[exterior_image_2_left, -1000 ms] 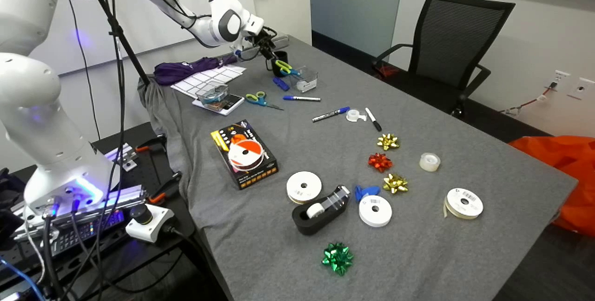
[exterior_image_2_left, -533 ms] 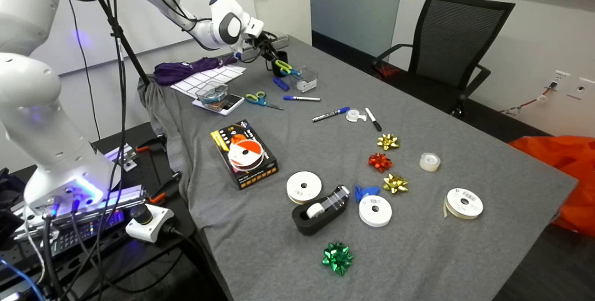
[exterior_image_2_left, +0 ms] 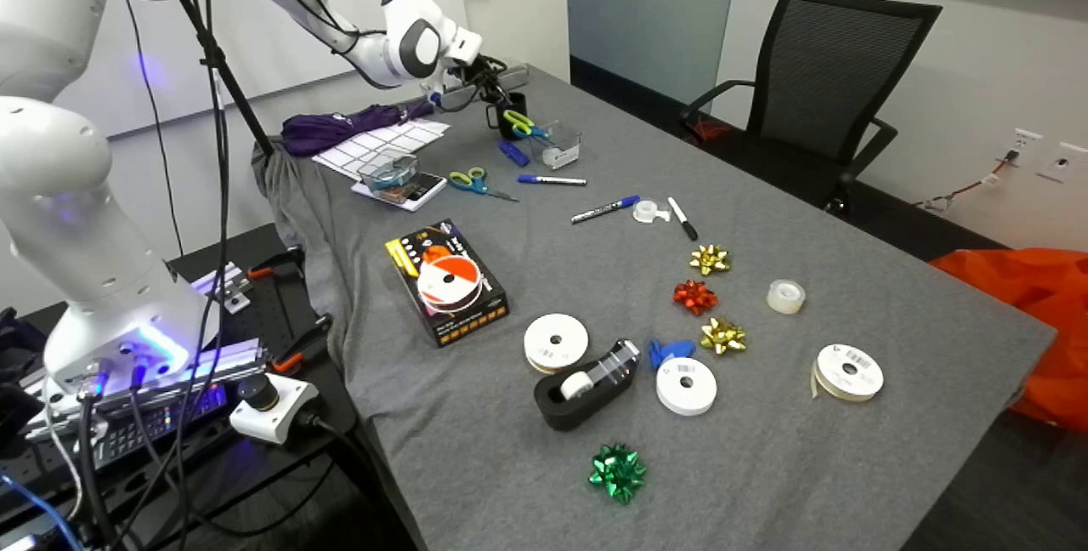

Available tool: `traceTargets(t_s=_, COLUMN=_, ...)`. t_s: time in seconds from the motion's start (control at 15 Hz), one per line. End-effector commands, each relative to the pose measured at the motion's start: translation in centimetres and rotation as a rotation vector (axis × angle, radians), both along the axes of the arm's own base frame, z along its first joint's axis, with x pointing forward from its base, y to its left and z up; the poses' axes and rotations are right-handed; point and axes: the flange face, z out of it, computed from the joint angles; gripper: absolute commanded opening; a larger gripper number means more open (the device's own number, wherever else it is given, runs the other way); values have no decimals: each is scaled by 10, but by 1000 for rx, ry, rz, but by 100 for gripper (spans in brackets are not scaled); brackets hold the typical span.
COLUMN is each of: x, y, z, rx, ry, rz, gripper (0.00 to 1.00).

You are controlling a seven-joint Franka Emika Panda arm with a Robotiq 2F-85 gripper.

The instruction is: Remove the marker from the black mug.

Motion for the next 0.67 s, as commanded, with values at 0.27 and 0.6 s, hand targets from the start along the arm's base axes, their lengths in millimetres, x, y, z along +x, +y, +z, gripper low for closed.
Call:
traceTargets(t_s=0.27, x=-32, y=6, z=64, rx=47, ry=37, rz=75, gripper=5)
traceTargets(t_s=0.6, x=-58, y=-2, z=115, rx=57, ry=64, rz=136, gripper=5)
